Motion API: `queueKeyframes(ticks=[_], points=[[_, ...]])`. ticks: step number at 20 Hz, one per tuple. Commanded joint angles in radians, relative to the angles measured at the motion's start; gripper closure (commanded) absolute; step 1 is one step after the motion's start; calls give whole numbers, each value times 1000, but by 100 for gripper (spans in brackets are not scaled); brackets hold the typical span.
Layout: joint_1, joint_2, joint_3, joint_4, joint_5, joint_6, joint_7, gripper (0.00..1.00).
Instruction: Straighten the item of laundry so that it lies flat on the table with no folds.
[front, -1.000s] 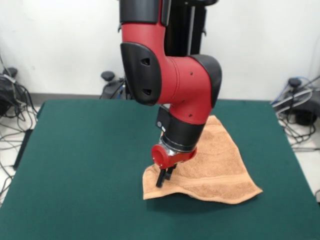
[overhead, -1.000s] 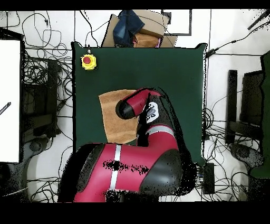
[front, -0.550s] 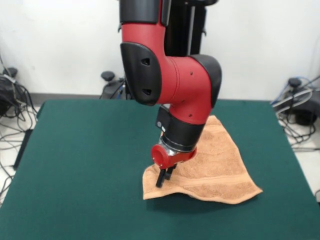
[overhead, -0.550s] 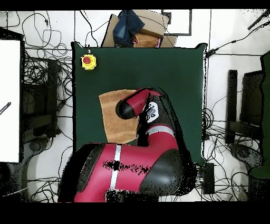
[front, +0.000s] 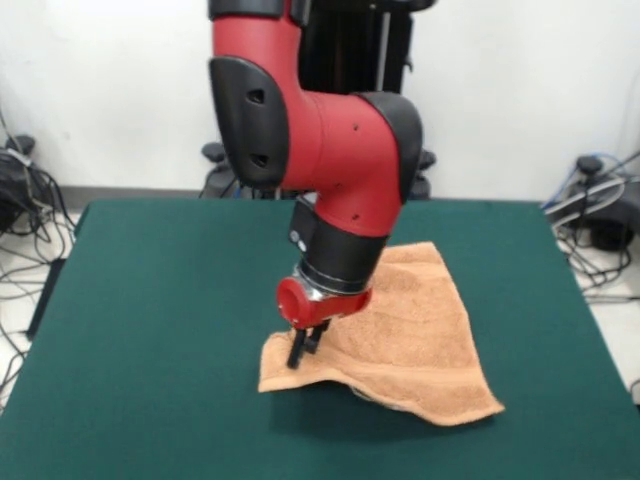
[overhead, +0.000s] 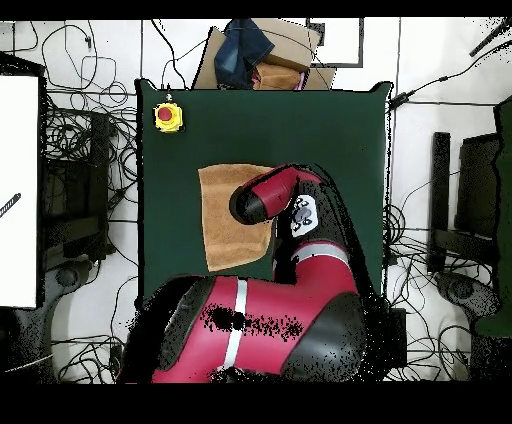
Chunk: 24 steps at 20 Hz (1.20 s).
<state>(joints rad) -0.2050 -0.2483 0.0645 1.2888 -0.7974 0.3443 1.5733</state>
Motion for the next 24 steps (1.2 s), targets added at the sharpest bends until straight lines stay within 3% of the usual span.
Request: queueKeyframes(ticks=[1,6,14,15,24], points=[[-35,-44,42,46,-83,65,-177,100],[-35,-20,40,31,-110,54,-160,100],[-78,34,122,36,-126,25,-203,100],[-78,35,122,37,-123,44,-198,0],[-41,41,81,15,-151,32,-140,0]])
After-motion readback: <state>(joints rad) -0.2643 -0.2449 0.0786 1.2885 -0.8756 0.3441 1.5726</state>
